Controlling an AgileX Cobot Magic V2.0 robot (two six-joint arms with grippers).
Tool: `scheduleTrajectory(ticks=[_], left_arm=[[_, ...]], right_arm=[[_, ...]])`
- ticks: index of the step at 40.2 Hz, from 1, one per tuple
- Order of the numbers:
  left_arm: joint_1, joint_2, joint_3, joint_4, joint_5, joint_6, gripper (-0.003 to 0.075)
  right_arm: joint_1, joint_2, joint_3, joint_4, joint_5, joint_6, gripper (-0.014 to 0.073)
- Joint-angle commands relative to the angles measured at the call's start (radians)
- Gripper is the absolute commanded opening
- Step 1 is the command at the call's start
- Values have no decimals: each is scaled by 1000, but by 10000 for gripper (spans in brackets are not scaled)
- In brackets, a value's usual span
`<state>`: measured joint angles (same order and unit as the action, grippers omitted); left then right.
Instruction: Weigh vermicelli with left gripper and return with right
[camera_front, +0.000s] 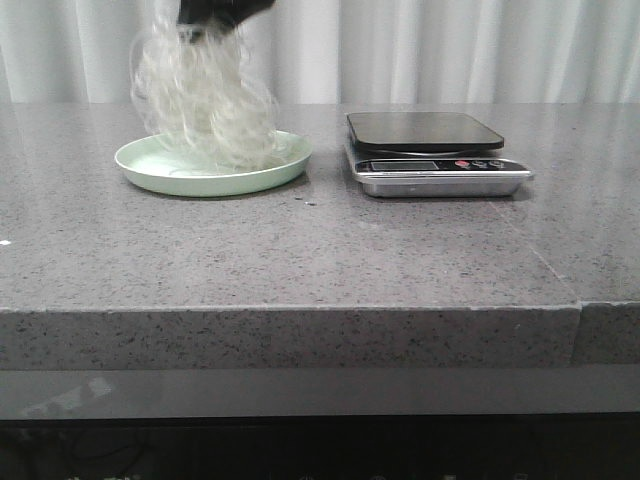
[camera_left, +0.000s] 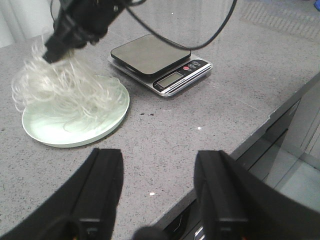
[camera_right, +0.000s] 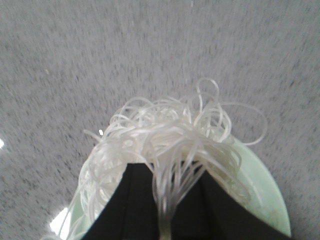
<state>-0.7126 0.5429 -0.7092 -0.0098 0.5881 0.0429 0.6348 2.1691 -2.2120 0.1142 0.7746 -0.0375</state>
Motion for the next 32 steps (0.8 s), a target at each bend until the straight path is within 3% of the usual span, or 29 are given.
scheduleTrajectory(ticks=[1, 5, 12, 15, 32], left_arm=[[-8, 4, -27, -10, -75, -6, 421], [-8, 4, -27, -10, -75, -6, 421], [-8, 4, -27, -10, -75, -6, 421], [-8, 4, -27, -10, -75, -6, 421], [-8, 4, -27, -10, -75, -6, 421]], right_arm=[[-4, -54, -38, -6, -35, -14, 209], [-4, -42, -38, -6, -9, -14, 255], [-4, -37, -38, -7, -15, -14, 435], [-8, -43, -39, -8, -4, -14, 468], [-27, -235, -35, -41, 209, 38, 468]])
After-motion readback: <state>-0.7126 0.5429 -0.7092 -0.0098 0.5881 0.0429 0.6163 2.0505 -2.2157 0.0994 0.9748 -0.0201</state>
